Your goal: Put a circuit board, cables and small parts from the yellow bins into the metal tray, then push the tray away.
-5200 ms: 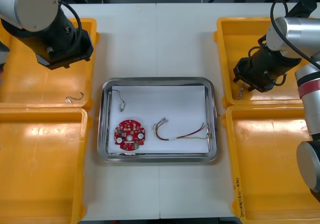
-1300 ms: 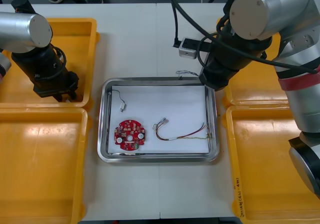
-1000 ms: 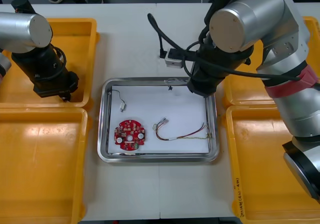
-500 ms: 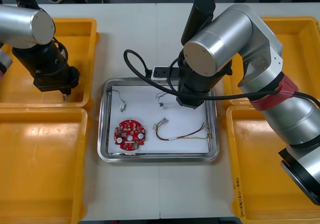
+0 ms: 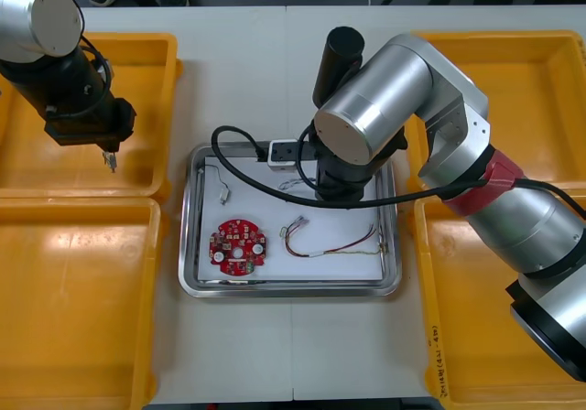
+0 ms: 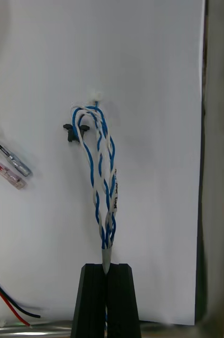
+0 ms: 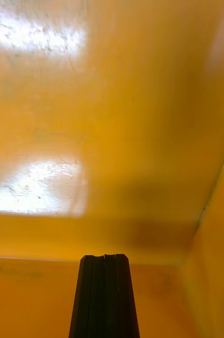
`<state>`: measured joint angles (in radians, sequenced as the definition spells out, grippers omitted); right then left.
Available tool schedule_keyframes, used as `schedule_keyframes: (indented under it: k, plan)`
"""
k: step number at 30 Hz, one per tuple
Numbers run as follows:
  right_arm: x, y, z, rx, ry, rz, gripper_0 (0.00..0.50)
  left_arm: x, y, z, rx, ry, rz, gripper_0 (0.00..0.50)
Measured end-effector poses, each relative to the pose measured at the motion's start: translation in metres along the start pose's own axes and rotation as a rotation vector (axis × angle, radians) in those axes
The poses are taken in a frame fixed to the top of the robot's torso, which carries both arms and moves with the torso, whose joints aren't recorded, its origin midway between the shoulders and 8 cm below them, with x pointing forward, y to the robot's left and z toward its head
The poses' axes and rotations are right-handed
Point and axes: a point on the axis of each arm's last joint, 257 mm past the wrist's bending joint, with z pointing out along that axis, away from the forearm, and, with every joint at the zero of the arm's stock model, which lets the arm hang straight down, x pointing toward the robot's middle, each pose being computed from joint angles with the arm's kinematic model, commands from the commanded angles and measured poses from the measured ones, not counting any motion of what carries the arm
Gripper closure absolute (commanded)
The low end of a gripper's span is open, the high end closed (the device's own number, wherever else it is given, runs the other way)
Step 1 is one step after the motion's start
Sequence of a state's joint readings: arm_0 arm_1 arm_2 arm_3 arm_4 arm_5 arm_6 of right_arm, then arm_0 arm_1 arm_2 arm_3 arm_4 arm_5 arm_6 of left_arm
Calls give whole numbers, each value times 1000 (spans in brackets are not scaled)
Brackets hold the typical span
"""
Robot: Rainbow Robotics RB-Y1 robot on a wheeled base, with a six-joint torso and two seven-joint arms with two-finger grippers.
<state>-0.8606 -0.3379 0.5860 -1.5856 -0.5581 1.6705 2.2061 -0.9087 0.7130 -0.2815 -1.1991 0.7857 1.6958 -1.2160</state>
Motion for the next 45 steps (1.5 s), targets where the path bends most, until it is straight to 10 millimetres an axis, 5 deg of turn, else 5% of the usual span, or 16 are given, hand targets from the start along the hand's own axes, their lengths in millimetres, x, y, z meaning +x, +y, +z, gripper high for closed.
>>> schedule_keyframes:
  k: [6, 24, 26, 28, 29, 39, 40, 41, 42, 45]
  plan:
    - [3, 2, 13, -9, 10, 4, 500, -5, 5, -5, -16, -20, -1, 500]
    - [4, 3, 31, -9, 10, -18, 500, -27, 12, -63, 0, -134, -7, 500]
    - [5, 3, 31, -10, 11, -17, 344, -30, 11, -71, 8, -154, -5, 500]
    - [5, 3, 32, -11, 12, -16, 68, -33, 9, -82, 21, -175, -6, 500]
    - [5, 3, 32, -10, 11, -15, 21, -34, 9, -88, 28, -186, -8, 500]
    - [1, 2, 32, -7, -4, -14, 0, -33, 11, -136, 71, -252, -19, 500]
    - [1, 2, 32, -8, -5, -14, 0, -34, 11, -138, 73, -257, -18, 468]
    - [0, 2, 32, -9, -6, -14, 0, -34, 10, -139, 73, -260, -18, 352]
    - [0, 2, 32, -11, -8, -13, 0, -34, 11, -139, 72, -261, -17, 303]
    - [0, 3, 30, -18, -11, -8, 0, -35, 12, -139, 67, -263, -20, 0]
